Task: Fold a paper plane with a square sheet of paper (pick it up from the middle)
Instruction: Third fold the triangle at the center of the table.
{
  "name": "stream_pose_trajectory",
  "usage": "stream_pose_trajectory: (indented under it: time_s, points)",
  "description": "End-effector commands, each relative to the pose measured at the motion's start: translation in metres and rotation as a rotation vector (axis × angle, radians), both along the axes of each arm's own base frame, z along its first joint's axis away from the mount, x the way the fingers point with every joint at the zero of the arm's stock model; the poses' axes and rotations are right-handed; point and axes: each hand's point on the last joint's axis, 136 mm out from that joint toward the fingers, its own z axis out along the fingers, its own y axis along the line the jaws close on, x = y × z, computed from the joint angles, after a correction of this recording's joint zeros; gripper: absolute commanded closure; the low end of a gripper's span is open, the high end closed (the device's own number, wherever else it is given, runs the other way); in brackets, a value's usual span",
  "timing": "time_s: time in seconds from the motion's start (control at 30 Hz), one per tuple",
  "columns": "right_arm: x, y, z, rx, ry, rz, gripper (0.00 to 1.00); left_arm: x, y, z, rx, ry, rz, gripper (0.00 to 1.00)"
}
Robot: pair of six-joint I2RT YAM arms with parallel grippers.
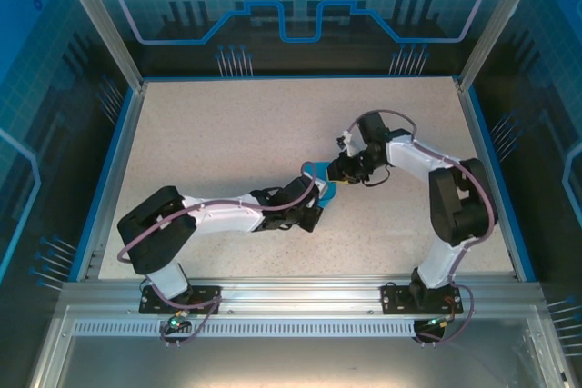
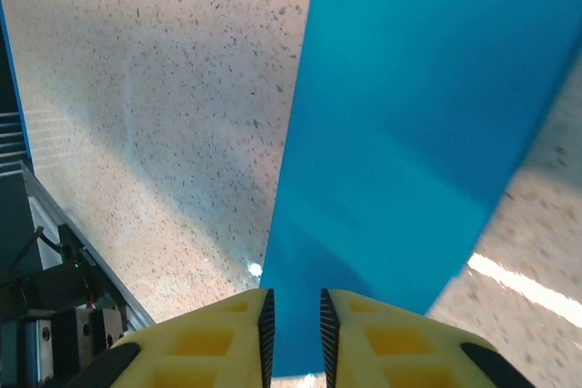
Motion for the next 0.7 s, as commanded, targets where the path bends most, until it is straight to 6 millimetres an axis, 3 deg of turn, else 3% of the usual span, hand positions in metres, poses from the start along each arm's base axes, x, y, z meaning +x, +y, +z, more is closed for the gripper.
stream_pose_trajectory:
  time_s: [0.0, 0.4, 0.67]
  points:
    - [0.004, 0.011, -0.013, -0.024, 0.037, 0.023, 0.79, -0.002, -0.003, 0.007, -0.062, 0.035, -0.015, 1.00]
    - [0.005, -0.001, -0.072, -0.240, 0.086, 0.108, 0.82, 0.005, -0.001, -0.002, -0.092, 0.117, -0.033, 1.00]
    - [0.002, 0.000, -0.078, -0.253, 0.086, 0.139, 0.82, 0.019, 0.004, -0.003, -0.087, 0.141, -0.033, 1.00]
